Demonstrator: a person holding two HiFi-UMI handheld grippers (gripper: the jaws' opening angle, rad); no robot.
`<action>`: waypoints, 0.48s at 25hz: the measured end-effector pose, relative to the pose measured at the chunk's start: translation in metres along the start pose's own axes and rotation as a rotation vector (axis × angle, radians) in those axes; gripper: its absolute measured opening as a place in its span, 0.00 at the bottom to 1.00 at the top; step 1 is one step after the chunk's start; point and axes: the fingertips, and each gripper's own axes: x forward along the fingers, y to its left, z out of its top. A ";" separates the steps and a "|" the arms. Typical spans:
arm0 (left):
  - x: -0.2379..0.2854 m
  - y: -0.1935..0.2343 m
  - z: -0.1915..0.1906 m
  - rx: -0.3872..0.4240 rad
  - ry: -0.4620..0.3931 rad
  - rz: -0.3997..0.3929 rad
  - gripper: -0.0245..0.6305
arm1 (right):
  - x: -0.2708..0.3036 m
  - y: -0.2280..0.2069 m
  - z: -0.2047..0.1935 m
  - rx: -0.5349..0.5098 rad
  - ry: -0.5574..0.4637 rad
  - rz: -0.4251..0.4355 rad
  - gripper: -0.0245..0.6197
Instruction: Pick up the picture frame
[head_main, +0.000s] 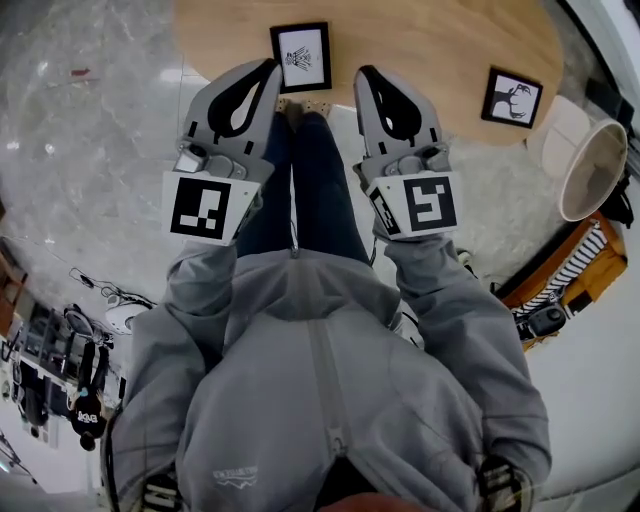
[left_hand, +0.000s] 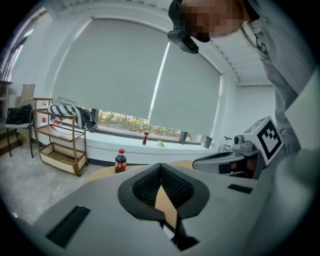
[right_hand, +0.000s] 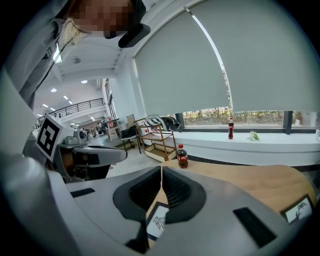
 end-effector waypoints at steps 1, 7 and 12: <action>0.003 0.003 -0.006 -0.003 0.002 0.000 0.07 | 0.005 -0.001 -0.006 0.003 0.002 -0.002 0.09; 0.021 0.020 -0.048 -0.016 0.029 -0.013 0.07 | 0.033 -0.004 -0.046 -0.009 0.035 0.017 0.09; 0.030 0.032 -0.084 -0.024 0.046 0.001 0.07 | 0.051 -0.006 -0.076 -0.033 0.053 0.041 0.09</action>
